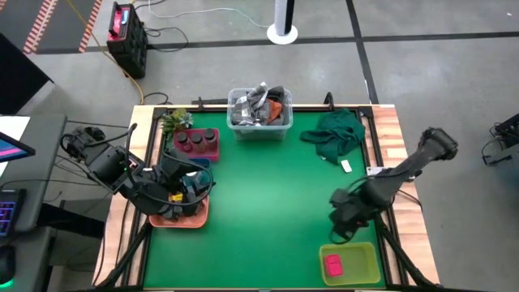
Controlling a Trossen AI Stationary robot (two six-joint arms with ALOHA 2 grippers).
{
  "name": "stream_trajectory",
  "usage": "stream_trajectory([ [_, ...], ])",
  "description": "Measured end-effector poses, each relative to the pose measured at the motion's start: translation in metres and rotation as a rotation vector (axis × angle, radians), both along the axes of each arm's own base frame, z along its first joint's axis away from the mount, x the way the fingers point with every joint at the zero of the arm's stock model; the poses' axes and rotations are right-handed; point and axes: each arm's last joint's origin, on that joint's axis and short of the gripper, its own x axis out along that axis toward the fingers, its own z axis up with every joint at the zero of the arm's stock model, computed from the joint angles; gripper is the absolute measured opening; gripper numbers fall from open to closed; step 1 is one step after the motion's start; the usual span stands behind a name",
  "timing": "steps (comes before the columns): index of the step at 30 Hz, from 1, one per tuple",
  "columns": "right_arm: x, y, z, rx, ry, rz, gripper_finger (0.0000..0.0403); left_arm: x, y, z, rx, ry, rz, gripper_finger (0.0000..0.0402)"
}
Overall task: Sort spices by type
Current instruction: Put the red spice can into the yellow bin
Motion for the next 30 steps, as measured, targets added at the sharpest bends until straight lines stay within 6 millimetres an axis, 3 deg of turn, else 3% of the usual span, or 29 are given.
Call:
stream_trajectory([
  [6,-0.040,0.008,0.040,0.238,-0.050,-0.134,0.0246,0.000,0.003,-0.001,0.031,0.013,0.015,0.0249],
  [12,-0.060,0.036,0.051,0.404,-0.022,-0.246,0.0247,0.003,0.008,0.000,0.064,0.010,0.047,0.0249],
  [20,-0.061,0.085,0.009,0.452,0.056,-0.361,0.0248,0.006,0.007,0.006,0.103,-0.044,0.039,0.0249],
  [30,-0.048,0.106,-0.036,0.233,0.064,-0.476,0.0248,0.006,0.007,0.007,0.111,-0.040,0.010,0.0249],
])
